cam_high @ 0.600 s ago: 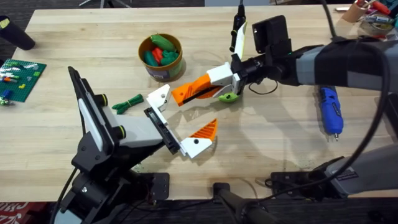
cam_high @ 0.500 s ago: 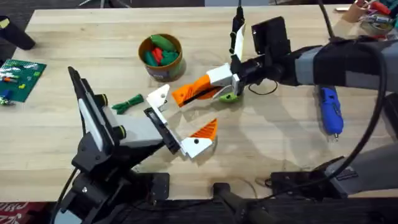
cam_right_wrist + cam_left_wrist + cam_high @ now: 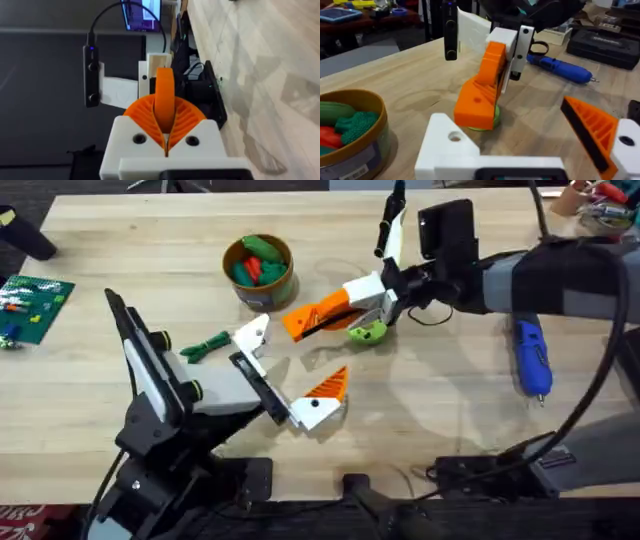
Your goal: Pick up the gripper from the table and insert it into the empty holder that is missing its gripper. Then pick up a screw, insert it into the mounting hole, and use the screwdriver to tighten it. Finally, clean up the table by picking up the vegetable and placing it into the bucket.
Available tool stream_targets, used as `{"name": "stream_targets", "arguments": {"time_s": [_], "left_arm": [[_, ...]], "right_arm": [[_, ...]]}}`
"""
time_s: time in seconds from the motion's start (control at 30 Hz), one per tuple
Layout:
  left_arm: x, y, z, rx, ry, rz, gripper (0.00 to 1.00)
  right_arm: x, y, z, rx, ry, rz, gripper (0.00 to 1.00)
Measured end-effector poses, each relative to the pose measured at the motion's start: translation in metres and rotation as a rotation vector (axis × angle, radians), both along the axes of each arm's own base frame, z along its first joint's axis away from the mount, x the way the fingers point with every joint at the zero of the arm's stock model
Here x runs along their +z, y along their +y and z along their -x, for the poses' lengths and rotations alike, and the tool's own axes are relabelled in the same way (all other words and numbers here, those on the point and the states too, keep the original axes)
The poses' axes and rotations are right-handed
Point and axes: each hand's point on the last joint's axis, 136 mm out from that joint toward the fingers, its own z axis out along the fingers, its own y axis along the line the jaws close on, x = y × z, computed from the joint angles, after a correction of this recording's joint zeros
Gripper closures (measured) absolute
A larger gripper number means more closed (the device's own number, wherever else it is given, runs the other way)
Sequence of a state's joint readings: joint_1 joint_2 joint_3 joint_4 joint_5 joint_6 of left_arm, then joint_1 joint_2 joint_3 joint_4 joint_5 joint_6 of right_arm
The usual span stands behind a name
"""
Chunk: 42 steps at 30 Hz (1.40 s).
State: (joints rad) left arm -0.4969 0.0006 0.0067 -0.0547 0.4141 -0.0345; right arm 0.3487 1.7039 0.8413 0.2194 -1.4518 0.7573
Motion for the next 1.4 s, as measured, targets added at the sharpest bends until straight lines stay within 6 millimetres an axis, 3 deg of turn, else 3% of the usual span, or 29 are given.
{"name": "stream_targets", "arguments": {"time_s": [0.33,0.67,1.4], "left_arm": [[0.0,0.0,0.0,0.001,-0.001,0.0,0.019],[0.002,0.004,-0.005,0.037,-0.012,-0.002,0.019],[0.0,0.003,-0.003,0.021,0.016,0.011,0.019]], "right_arm": [[-0.004,0.022,0.018,0.05,0.011,0.031,0.983],[0.013,0.035,0.01,0.041,-0.058,-0.006,0.983],[0.001,0.046,0.013,0.039,0.02,0.037,0.983]]}}
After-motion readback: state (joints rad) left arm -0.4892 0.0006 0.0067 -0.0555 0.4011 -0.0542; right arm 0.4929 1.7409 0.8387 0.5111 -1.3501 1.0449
